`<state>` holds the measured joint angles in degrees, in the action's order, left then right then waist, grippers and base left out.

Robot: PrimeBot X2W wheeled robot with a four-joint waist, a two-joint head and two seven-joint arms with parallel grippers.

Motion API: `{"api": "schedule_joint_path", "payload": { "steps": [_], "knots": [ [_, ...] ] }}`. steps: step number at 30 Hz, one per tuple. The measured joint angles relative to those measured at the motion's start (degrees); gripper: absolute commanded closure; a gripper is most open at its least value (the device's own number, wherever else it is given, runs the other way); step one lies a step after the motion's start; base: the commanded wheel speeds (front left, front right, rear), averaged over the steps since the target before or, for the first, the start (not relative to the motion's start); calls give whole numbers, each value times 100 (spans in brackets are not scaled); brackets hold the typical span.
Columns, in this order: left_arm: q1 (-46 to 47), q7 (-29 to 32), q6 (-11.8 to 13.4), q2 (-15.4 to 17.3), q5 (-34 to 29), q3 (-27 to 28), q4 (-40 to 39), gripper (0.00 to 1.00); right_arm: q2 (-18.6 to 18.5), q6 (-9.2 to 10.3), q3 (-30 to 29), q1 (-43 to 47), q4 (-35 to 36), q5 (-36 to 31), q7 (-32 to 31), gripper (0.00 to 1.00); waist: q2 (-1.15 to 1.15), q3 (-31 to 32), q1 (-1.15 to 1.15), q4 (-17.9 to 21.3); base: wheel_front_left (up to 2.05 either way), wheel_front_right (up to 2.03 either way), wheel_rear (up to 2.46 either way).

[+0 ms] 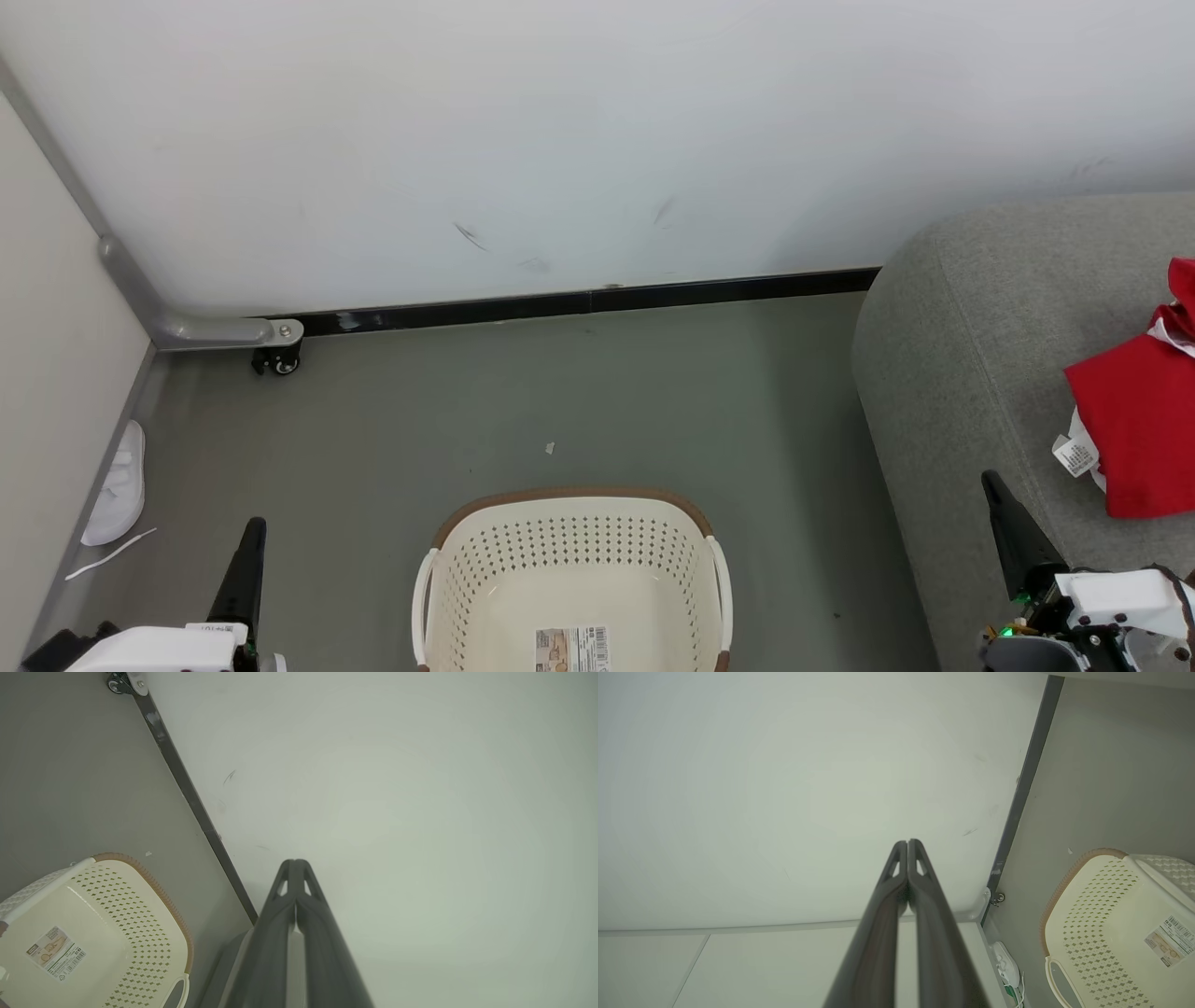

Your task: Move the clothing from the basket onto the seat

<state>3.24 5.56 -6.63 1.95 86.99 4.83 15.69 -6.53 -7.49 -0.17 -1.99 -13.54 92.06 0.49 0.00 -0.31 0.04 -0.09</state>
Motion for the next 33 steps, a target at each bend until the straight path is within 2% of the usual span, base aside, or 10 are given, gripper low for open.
{"api": "schedule_joint_path", "payload": {
  "steps": [8,33],
  "knots": [
    [18,101,-36,-1,437,23,9,100,-7,1,-65,-88,-44,533,-105,100,0,17,0,7,0,0,0],
    [18,100,-42,-1,438,22,8,100,-8,1,-83,-89,-125,565,-107,100,0,15,-1,8,0,0,0]
  ]
}}
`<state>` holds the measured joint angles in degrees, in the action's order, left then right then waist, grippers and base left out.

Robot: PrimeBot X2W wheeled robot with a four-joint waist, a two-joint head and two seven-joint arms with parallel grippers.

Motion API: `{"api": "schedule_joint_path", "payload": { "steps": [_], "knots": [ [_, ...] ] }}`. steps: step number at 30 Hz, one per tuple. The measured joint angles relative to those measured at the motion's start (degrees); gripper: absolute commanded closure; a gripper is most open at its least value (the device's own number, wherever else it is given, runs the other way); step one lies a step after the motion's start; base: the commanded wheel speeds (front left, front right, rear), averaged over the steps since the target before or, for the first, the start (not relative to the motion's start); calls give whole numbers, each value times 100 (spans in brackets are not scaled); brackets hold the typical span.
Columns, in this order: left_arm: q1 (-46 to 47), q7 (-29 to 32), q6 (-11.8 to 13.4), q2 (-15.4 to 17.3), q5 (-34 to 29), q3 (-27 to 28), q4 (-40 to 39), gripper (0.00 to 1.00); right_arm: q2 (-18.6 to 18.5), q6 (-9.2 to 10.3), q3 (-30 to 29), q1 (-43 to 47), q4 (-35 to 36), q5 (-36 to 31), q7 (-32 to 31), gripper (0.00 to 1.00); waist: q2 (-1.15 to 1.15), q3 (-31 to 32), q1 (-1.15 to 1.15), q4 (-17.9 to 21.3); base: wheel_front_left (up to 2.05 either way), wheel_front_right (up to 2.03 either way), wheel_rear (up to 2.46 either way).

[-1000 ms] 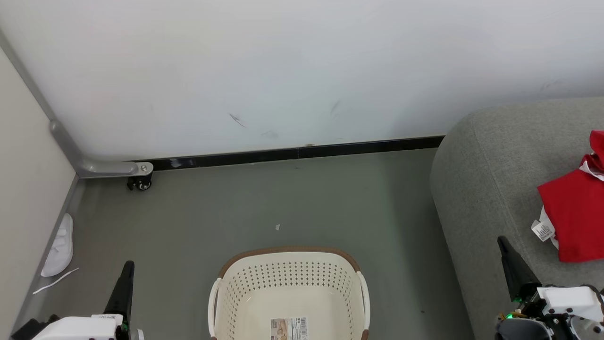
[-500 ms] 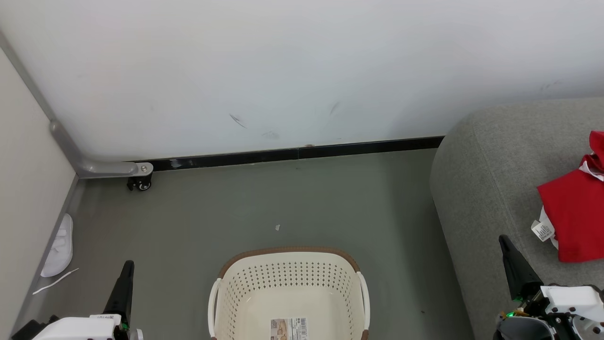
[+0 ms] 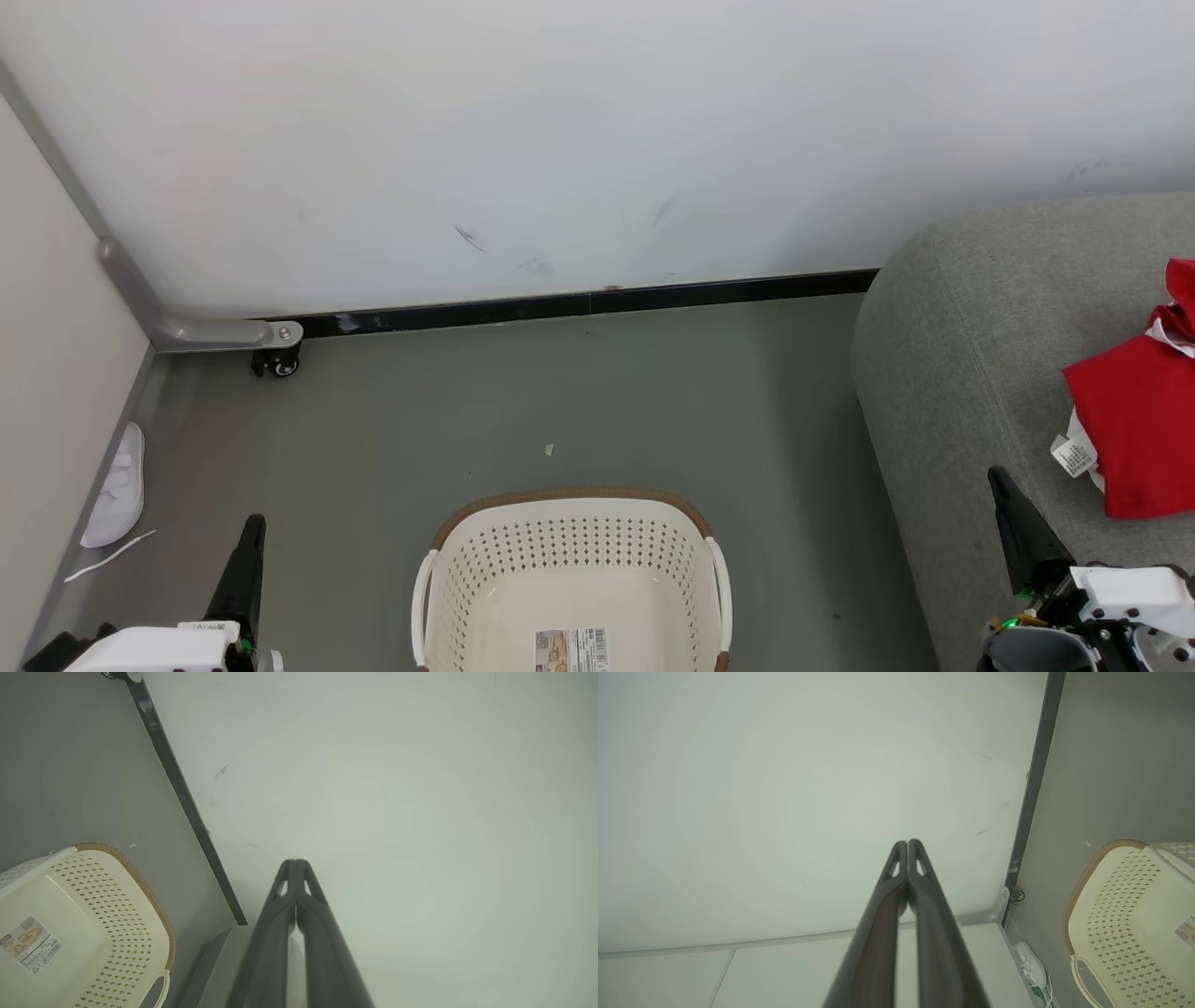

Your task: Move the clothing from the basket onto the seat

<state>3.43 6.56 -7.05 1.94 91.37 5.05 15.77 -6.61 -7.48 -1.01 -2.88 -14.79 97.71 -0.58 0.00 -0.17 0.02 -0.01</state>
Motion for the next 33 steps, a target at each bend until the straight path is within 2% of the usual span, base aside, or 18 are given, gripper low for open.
{"api": "schedule_joint_path", "payload": {
  "steps": [33],
  "knots": [
    [0,-1,0,0,1,-5,-1,100,5,0,-22,-1,-11,-4,-19,100,0,-1,-1,1,0,0,0]
  ]
}}
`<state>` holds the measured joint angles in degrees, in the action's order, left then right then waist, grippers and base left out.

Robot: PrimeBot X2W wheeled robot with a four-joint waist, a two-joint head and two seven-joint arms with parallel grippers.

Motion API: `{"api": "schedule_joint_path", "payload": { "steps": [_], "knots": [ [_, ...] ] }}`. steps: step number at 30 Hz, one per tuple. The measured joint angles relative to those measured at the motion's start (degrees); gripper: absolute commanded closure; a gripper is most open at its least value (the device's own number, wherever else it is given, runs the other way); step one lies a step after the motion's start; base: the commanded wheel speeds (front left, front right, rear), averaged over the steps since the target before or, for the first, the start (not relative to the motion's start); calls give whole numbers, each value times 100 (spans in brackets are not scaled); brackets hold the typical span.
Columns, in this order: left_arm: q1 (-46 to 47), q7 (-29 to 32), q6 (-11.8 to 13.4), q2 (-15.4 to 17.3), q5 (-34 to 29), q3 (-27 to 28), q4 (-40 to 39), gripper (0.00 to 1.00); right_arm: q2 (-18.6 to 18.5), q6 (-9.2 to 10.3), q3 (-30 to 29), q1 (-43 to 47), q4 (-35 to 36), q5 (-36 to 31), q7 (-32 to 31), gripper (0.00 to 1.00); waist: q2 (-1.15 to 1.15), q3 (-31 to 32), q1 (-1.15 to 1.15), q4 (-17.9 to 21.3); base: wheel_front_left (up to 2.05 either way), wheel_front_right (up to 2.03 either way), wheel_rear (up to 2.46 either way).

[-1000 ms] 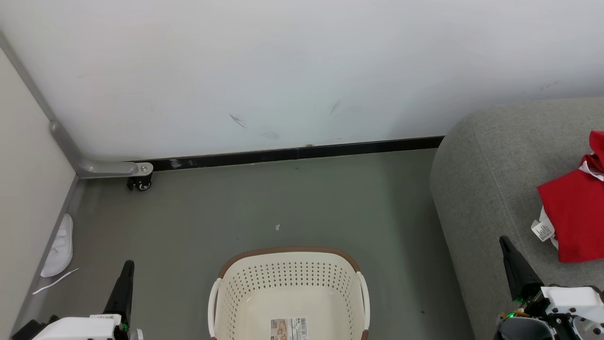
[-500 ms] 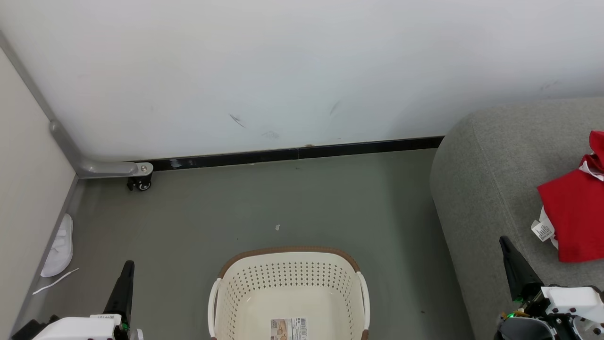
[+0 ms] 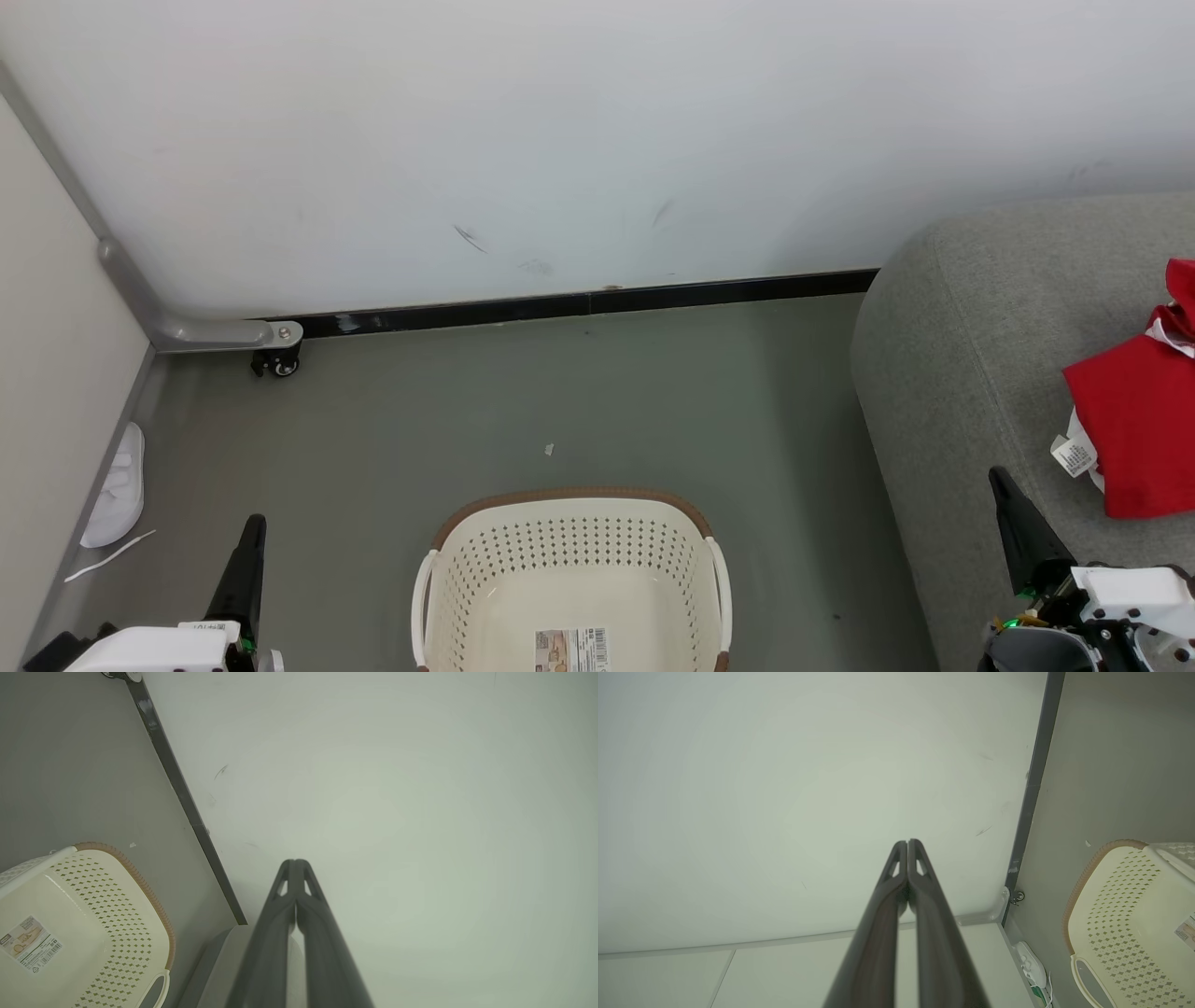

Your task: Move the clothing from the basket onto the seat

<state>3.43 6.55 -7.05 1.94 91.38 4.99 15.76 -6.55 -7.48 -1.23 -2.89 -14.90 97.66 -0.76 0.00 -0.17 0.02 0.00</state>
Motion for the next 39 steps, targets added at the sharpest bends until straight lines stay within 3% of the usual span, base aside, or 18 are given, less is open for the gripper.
{"api": "schedule_joint_path", "payload": {
  "steps": [39],
  "knots": [
    [0,-1,0,0,25,-5,-2,100,23,0,-27,0,-5,-11,-44,100,0,0,-1,0,0,0,0]
  ]
}}
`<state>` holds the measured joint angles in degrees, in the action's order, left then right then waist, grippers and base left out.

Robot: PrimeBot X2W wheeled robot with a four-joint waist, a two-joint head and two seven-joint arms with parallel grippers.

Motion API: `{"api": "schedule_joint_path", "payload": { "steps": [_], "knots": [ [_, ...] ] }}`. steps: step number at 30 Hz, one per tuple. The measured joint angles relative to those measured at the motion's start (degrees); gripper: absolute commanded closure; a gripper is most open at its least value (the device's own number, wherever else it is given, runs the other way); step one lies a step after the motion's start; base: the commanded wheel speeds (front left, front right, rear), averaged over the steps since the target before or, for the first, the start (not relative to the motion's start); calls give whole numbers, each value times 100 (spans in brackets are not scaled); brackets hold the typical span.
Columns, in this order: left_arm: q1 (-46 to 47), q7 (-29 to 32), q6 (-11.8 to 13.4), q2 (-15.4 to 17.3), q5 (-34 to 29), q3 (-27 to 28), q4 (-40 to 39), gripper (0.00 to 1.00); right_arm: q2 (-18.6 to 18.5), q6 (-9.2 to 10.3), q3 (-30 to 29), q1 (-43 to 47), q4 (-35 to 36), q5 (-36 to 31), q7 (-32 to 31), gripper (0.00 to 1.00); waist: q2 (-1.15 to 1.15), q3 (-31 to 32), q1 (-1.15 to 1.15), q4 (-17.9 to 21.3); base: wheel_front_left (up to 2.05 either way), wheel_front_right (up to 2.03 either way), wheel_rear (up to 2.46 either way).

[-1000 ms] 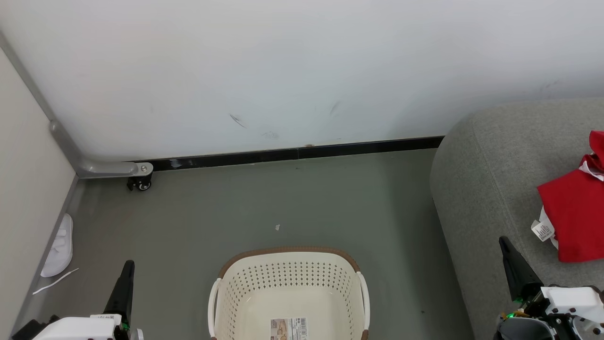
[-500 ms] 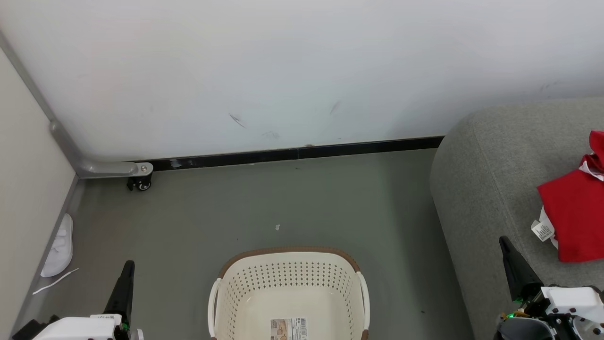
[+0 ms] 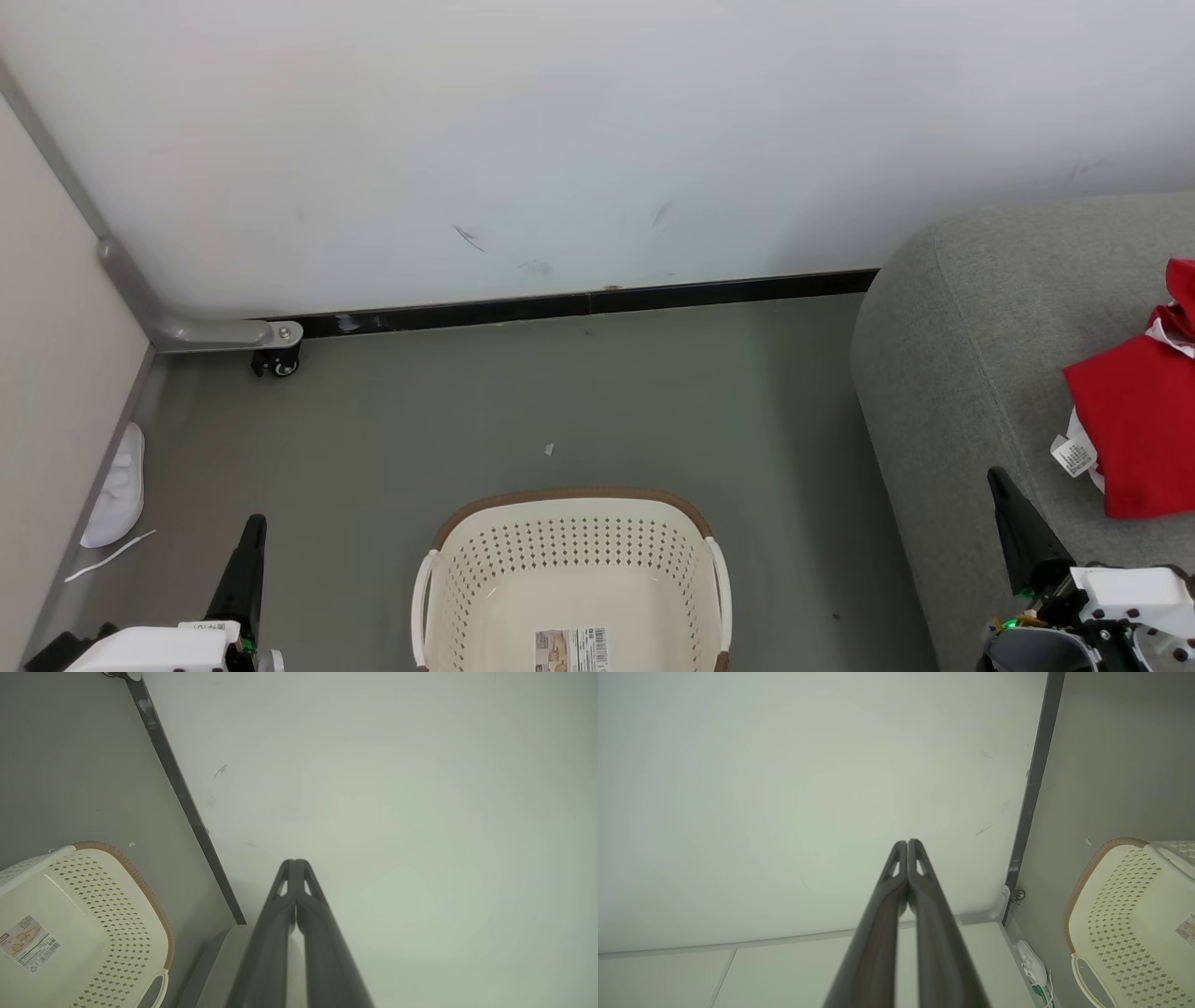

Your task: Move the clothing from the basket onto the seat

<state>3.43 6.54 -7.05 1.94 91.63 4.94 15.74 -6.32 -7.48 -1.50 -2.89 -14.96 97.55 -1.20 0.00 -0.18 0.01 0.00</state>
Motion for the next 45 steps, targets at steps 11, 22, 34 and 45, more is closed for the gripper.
{"api": "schedule_joint_path", "payload": {
  "steps": [11,22,34,45],
  "knots": [
    [0,0,0,0,8,-1,-1,100,22,0,-8,0,-2,-2,-5,100,0,0,0,0,0,0,0],
    [0,0,0,0,8,-3,-1,100,25,0,-25,0,-4,-33,-7,100,0,0,0,0,0,0,0],
    [0,0,0,0,8,-3,-2,100,35,0,-49,0,-5,-34,-37,100,0,0,-1,0,0,0,0],
    [0,0,0,0,8,-3,-2,100,44,0,-73,0,-7,-43,-40,100,0,0,0,0,0,0,0]
  ]
}}
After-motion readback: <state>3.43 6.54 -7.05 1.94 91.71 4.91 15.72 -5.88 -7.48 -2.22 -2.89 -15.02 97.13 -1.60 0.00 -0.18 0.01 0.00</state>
